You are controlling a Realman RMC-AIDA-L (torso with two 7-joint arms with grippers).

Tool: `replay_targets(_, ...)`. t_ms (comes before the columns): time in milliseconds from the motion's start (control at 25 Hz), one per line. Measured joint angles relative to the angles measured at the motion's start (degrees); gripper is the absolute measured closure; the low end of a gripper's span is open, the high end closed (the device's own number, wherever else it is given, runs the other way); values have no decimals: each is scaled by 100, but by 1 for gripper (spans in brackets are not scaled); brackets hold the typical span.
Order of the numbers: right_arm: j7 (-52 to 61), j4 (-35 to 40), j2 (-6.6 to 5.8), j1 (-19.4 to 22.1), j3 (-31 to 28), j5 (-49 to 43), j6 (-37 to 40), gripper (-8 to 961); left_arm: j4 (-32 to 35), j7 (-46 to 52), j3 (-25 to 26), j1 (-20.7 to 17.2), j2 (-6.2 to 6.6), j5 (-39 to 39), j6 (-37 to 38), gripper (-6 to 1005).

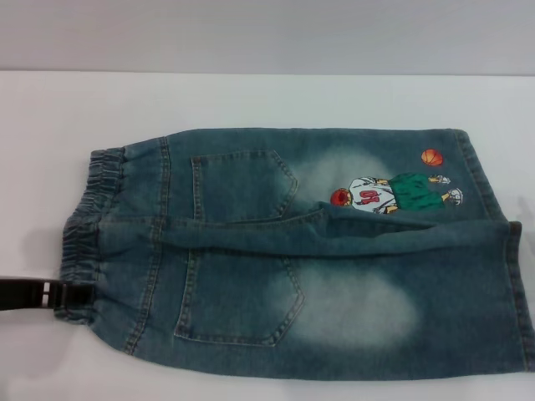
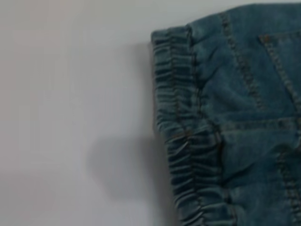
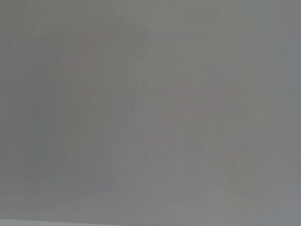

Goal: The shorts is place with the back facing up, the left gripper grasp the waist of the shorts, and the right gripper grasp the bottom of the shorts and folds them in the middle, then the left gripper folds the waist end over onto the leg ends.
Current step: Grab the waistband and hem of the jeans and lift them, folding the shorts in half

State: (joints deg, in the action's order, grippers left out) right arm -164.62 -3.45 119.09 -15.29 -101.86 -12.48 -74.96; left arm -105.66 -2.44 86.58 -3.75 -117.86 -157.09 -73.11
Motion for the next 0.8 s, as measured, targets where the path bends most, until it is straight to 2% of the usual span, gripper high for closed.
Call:
replay_targets(360,0,-5,-9,12,0,0,18,290,204,205,-56,165,-1,-393,-222,204)
replay_targets(800,0,-4,-9,37,0,1,30,290,228,297,-221,272,-17,-348,-260,203)
